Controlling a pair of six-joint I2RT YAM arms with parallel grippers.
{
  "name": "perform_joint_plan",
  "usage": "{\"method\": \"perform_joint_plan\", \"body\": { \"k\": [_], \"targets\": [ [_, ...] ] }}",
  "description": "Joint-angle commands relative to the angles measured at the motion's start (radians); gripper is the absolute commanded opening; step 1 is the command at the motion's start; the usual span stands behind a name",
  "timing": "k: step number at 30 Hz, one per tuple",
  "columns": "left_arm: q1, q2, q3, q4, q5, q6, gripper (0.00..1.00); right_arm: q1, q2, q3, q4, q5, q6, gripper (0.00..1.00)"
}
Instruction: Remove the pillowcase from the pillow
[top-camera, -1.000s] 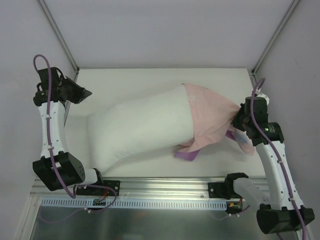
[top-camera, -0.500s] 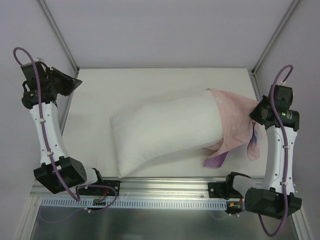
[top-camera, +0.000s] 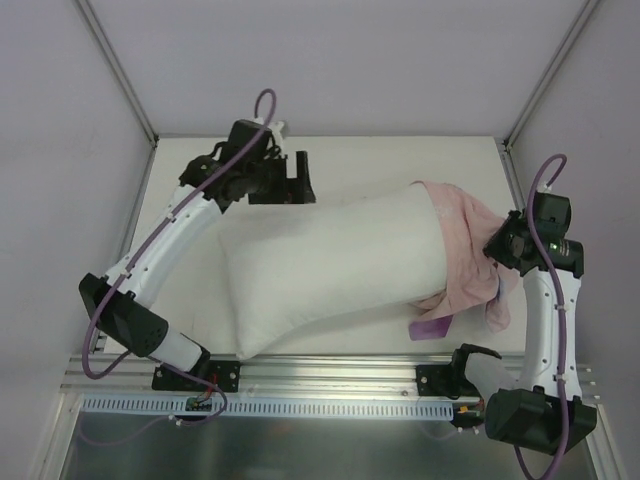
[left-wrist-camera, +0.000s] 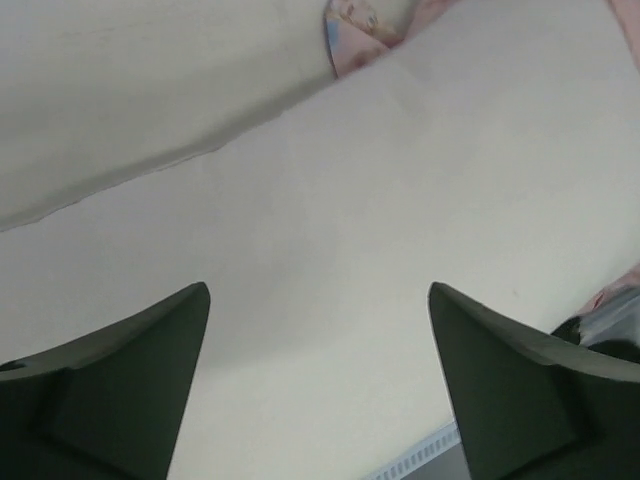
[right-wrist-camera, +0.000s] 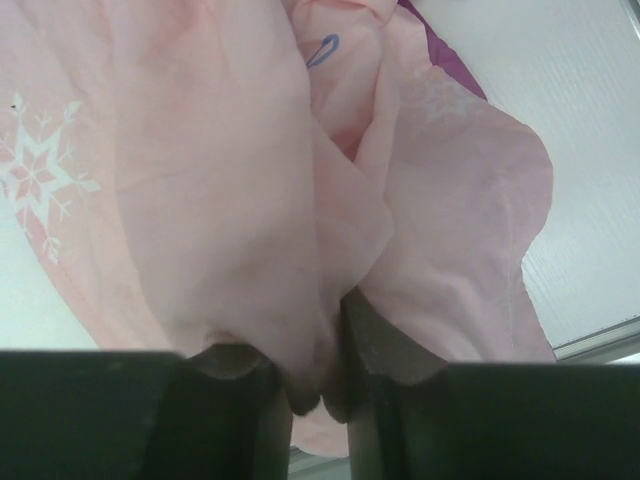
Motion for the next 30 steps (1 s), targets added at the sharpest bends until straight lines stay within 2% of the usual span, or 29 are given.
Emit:
{"method": "perform_joint_plan", "body": {
  "k": [1, 2, 3, 6, 9, 13, 20, 21, 22, 23, 24, 28, 30],
  "targets": [
    [-0.157, 0.034, 0.109, -0.052, -0.172, 0.166, 0.97, 0.005, -0.027, -0.013, 0.026, -0.07, -0.003, 0.27],
    [-0.191, 0.047, 0.109, -0.054, -0.198, 0.188, 0.99, 0.006, -0.028, -0.023, 0.025, -0.071, -0.003, 0.33],
    [-0.257, 0.081, 0.154, -0.058, -0.222, 0.238, 0.99, 0.008, -0.03, -0.027, 0.025, -0.075, -0.001, 0.49],
    [-0.372, 0.164, 0.217, -0.077, -0.256, 0.289, 0.99, 0.017, -0.033, -0.043, 0.026, -0.076, -0.001, 0.69],
    [-0.469, 0.248, 0.278, -0.087, -0.278, 0.34, 0.99, 0.028, -0.033, -0.041, 0.012, -0.064, -0.009, 0.83],
    [-0.564, 0.354, 0.356, -0.09, -0.299, 0.382, 0.99, 0.029, -0.047, -0.018, -0.023, -0.033, -0.027, 0.92],
    [-0.59, 0.524, 0.401, -0.092, -0.281, 0.383, 0.99, 0.028, -0.093, 0.049, -0.077, 0.045, -0.055, 0.94],
    [-0.589, 0.529, 0.39, -0.09, -0.273, 0.386, 0.83, 0.028, -0.096, 0.055, -0.083, 0.051, -0.061, 0.95],
    [-0.587, 0.532, 0.381, -0.09, -0.278, 0.385, 0.55, 0.026, -0.099, 0.068, -0.089, 0.054, -0.062, 0.95],
    [-0.584, 0.529, 0.357, -0.09, -0.299, 0.377, 0.19, 0.026, -0.099, 0.074, -0.093, 0.06, -0.064, 0.95],
    [-0.58, 0.52, 0.338, -0.09, -0.322, 0.345, 0.0, 0.026, -0.1, 0.08, -0.101, 0.063, -0.067, 0.95],
    [-0.52, 0.414, 0.173, -0.077, -0.299, 0.285, 0.0, 0.037, -0.087, 0.114, -0.1, -0.061, -0.093, 0.98],
    [-0.463, 0.328, 0.093, -0.029, -0.233, 0.261, 0.0, 0.064, -0.068, 0.128, -0.101, -0.101, -0.101, 1.0]
  ]
}}
